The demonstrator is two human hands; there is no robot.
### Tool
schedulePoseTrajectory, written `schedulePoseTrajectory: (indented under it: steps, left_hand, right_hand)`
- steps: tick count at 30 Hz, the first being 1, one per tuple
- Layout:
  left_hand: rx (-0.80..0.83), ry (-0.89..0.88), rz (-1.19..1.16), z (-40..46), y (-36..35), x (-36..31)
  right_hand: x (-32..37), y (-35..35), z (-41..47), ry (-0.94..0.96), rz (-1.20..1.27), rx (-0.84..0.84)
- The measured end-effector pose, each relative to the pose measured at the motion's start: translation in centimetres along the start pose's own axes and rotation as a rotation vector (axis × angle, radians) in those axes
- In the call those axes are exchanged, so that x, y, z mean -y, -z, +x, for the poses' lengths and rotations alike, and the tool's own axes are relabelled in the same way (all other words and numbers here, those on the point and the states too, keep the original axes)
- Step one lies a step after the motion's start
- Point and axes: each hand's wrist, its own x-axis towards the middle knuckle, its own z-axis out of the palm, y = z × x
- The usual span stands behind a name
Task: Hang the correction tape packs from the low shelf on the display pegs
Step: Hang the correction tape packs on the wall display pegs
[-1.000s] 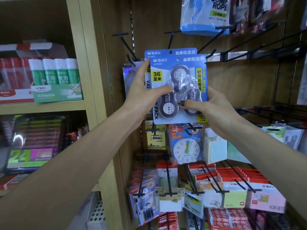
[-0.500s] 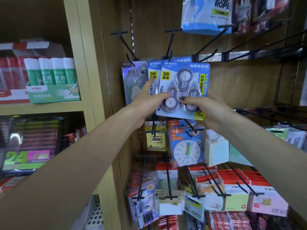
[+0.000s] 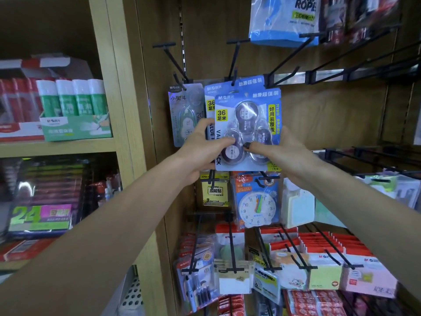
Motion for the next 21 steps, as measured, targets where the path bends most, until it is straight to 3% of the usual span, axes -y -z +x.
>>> schedulePoseTrajectory:
  steps: [5,11,21]
  left_hand:
    - [-0.066,-0.109,0.05,-1.1,0.2,0.4]
    - [-0.208,-0.284,0.136,-2.0,0.2,-0.2]
    - [-0.224,-0.307,0.198,-1.7,1.4,-2.2]
  right_hand:
    - [0.9,0.4,-1.8,0.017,-0.208,-0.069]
    - [2.6,0.3,-2.4,0.111,-0.267,-0.114]
    - [4.0,-0.3,0.2,0.136,-0.21,-0.09]
